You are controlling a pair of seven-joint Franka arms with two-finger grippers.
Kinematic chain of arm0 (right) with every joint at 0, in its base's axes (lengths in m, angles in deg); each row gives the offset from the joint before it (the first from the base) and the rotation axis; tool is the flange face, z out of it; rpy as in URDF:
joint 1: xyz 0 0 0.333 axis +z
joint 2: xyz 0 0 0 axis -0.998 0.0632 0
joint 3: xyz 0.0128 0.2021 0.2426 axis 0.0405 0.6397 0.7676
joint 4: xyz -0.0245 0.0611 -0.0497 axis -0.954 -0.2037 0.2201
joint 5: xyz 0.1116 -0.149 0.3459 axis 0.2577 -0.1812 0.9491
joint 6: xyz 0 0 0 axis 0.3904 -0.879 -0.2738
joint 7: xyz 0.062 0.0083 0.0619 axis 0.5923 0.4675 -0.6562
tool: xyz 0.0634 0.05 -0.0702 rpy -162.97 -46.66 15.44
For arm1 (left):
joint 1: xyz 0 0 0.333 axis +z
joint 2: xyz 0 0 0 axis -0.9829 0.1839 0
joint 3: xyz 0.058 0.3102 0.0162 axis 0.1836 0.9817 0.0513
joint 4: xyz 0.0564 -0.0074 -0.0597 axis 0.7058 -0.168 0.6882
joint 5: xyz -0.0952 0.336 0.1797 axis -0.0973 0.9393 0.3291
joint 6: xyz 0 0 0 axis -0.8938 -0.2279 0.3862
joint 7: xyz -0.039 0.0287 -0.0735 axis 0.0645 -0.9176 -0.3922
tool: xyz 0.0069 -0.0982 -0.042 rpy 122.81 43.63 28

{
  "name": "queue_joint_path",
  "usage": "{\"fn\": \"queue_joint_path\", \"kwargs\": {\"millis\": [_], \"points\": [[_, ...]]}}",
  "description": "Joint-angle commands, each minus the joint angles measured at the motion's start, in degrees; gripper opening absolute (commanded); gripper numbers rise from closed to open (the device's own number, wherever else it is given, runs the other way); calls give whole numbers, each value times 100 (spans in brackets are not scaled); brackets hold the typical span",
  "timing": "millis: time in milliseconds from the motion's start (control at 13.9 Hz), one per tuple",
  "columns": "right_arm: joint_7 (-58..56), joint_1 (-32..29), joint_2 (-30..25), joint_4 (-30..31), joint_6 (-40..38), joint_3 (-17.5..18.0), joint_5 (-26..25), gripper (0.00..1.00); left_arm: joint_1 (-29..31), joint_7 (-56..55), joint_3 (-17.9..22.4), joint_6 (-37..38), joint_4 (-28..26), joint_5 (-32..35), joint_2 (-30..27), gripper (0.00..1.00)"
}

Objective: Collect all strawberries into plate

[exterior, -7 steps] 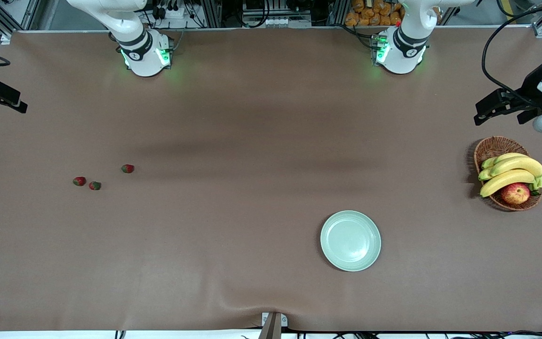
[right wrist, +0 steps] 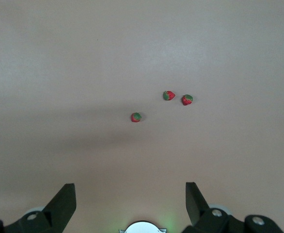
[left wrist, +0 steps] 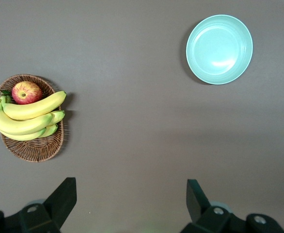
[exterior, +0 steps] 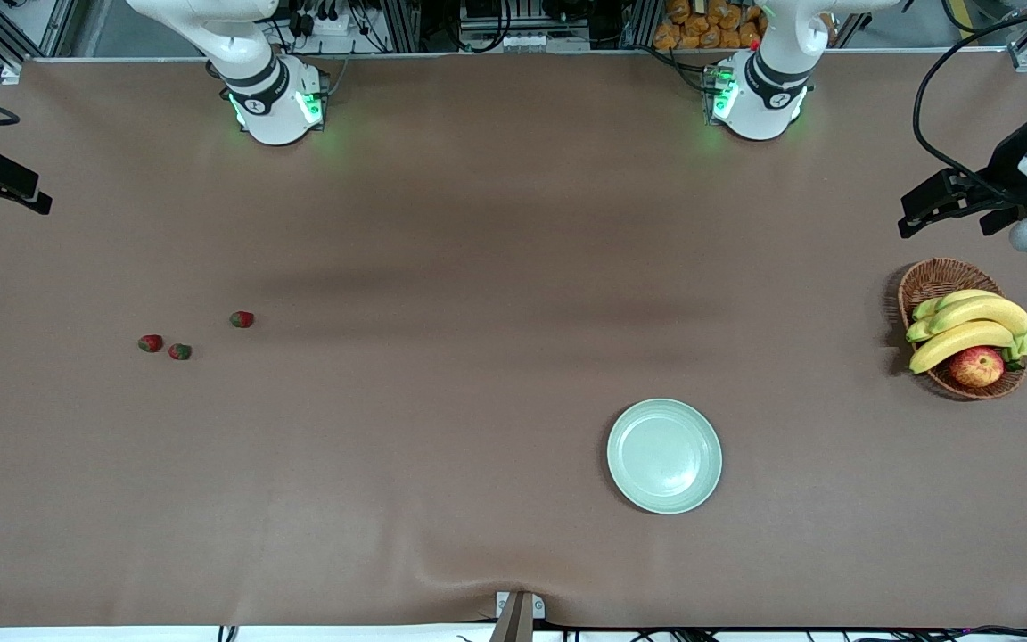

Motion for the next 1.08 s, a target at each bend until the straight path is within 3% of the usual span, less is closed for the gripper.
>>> {"fn": "queue_joint_path", "kwargs": {"millis": [0,288,577,721,1009], "points": [[75,71,0,-35,-70,-3,-61,100,36,-57,7,-9,-15,-128,-6,100],[57,132,298,-53,-17,-3,-52,100,1,-83,-2,78,11,-84,-59,100],[48,605,1131,-62,132,-3,-61,100,53,-49,-2,140,-6,-119,-24,100],[39,818,1686,-88,308,-11,-88,100,53,-57,-2,140,-15,-111,-15,100],[83,783,1950,-35,1038,-20,-148,100,88,4,-2,184,-24,-110,-15,100]]}}
